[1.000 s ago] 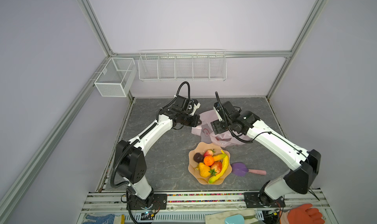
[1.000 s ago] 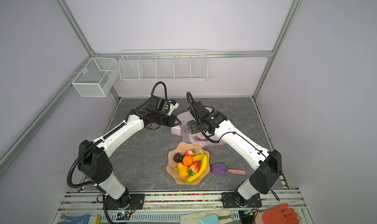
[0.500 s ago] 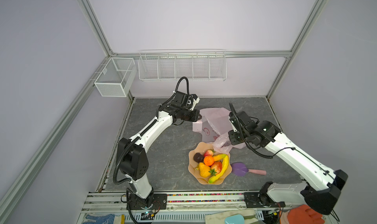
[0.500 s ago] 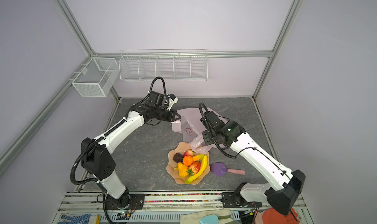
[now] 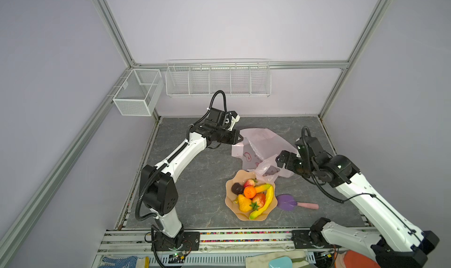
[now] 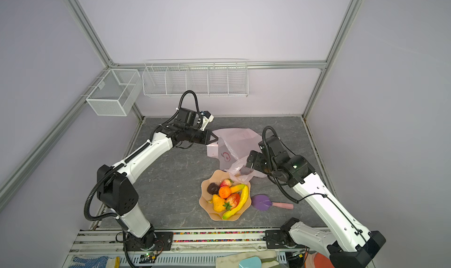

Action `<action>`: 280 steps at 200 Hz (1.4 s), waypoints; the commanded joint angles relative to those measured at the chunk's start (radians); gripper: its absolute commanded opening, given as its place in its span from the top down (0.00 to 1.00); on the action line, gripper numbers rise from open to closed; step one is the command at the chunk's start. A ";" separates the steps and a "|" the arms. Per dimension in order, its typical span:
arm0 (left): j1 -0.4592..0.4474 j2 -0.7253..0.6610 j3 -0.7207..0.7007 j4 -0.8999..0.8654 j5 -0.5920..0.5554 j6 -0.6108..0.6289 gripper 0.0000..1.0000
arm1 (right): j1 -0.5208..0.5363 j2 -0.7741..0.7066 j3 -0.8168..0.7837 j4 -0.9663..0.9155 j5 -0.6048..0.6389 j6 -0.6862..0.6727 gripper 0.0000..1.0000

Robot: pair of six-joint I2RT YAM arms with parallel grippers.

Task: Place the fruits into the plastic bag
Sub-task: Open the plastic bag at the top-right of the table.

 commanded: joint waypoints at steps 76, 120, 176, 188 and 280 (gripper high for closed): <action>0.001 -0.042 -0.031 0.004 0.009 0.029 1.00 | -0.111 0.094 -0.041 -0.002 0.018 0.115 0.08; 0.001 -0.044 -0.038 0.004 0.014 0.034 1.00 | -0.150 0.085 -0.093 0.051 0.018 0.063 0.25; 0.001 -0.019 -0.015 0.075 0.021 -0.025 1.00 | -0.242 0.096 -0.088 0.133 0.002 -0.061 0.81; 0.001 0.005 0.020 0.109 0.026 -0.057 1.00 | -0.273 0.112 -0.050 0.153 0.003 -0.137 0.90; 0.002 0.177 0.295 0.383 0.046 -0.200 1.00 | -0.417 0.152 0.185 0.340 -0.025 -0.698 0.94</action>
